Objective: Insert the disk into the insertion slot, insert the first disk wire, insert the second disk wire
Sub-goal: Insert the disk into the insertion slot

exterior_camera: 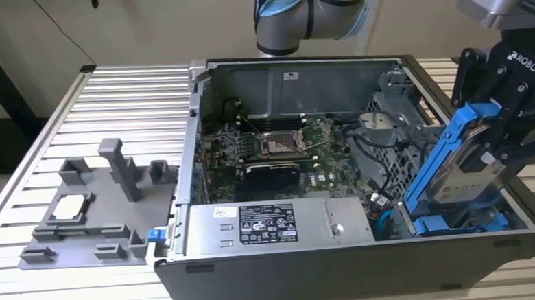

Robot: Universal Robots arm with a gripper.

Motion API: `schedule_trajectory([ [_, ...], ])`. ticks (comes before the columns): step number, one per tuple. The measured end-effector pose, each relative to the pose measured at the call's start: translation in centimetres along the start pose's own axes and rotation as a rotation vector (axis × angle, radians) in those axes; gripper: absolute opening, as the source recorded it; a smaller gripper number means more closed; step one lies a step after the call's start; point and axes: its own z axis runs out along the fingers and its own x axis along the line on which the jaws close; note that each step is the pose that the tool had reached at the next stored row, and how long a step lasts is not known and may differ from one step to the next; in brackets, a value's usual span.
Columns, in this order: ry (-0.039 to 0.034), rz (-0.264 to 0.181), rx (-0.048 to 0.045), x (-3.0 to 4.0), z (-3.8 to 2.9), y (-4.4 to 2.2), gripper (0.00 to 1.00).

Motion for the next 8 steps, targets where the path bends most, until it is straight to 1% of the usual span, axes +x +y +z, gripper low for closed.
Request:
schedule_trajectory([
  [8,-0.0013,0.027,-0.0024,-0.01,0.34,-0.16,0.33],
])
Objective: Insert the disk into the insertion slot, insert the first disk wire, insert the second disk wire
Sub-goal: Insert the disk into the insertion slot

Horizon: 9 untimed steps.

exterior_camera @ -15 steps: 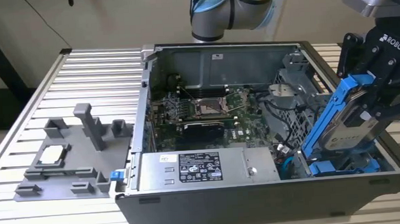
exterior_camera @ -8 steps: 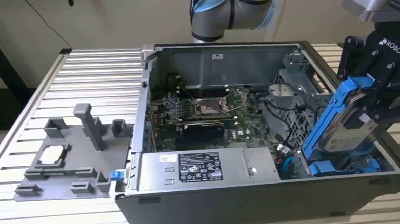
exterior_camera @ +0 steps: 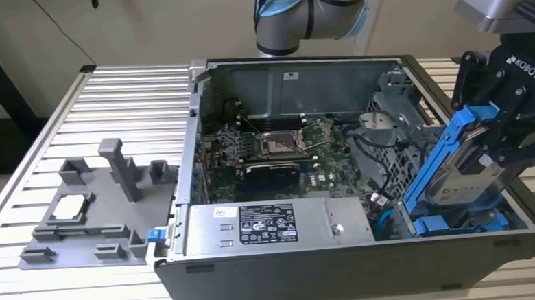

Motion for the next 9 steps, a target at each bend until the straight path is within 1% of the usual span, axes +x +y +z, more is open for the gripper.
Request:
schedule_trajectory([
  [2,-0.0001,0.000,-0.0022,0.00,0.10,-0.12,0.33],
  [6,-0.0009,0.000,-0.0101,-0.05,0.41,-0.39,0.33],
  [9,-0.0024,0.000,-0.0201,-0.06,0.61,-0.62,0.33],
])
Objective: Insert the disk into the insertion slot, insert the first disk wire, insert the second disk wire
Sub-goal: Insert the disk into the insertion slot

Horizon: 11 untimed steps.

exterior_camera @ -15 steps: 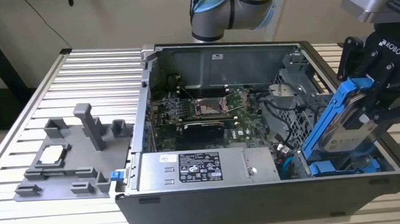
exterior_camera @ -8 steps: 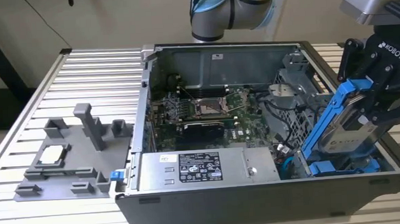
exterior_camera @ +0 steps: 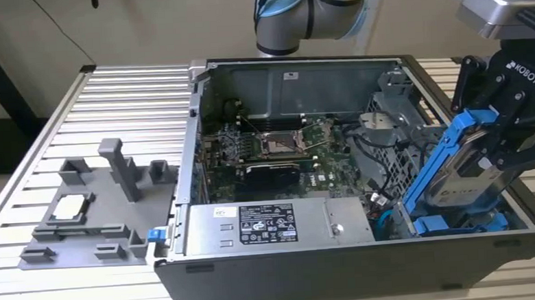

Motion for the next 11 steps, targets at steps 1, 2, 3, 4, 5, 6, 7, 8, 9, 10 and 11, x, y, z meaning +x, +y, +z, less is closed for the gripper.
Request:
schedule_trajectory([
  [1,-0.0006,0.000,-0.0018,0.00,0.12,-0.07,0.33],
  [2,-0.0006,0.000,-0.0023,0.00,0.21,-0.16,0.33],
  [3,-0.0004,0.000,-0.0025,0.00,0.30,-0.29,0.33],
  [4,-0.0007,0.000,-0.0027,0.00,0.41,-0.43,0.33],
  [5,-0.0008,0.000,-0.0026,-0.01,0.54,-0.55,0.33],
  [6,-0.0010,0.000,-0.0026,-0.01,0.72,-0.61,0.33],
  [7,-0.0010,0.000,-0.0027,0.00,0.90,-0.65,0.33],
  [8,-0.0010,0.000,-0.0026,-0.01,1.07,-0.70,0.33],
  [9,-0.0013,0.000,-0.0026,-0.01,1.27,-0.74,0.33],
  [10,-0.0011,0.000,-0.0026,-0.01,1.44,-0.76,0.33],
  [11,-0.0009,0.000,-0.0025,0.00,1.61,-0.77,0.33],
])
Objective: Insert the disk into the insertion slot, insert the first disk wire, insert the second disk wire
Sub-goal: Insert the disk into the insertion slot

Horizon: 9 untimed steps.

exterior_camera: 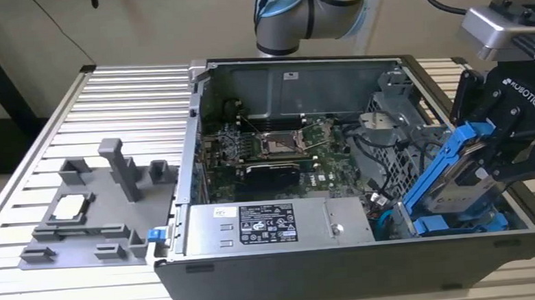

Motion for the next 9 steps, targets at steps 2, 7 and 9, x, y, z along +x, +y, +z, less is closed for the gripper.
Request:
schedule_trajectory([
  [2,-0.0002,0.000,0.0017,0.00,0.38,-0.04,0.33],
  [7,-0.0001,-0.001,0.0072,-0.01,1.28,-0.10,0.33],
  [9,-0.0001,-0.001,0.0100,-0.01,1.64,-0.12,0.33],
])
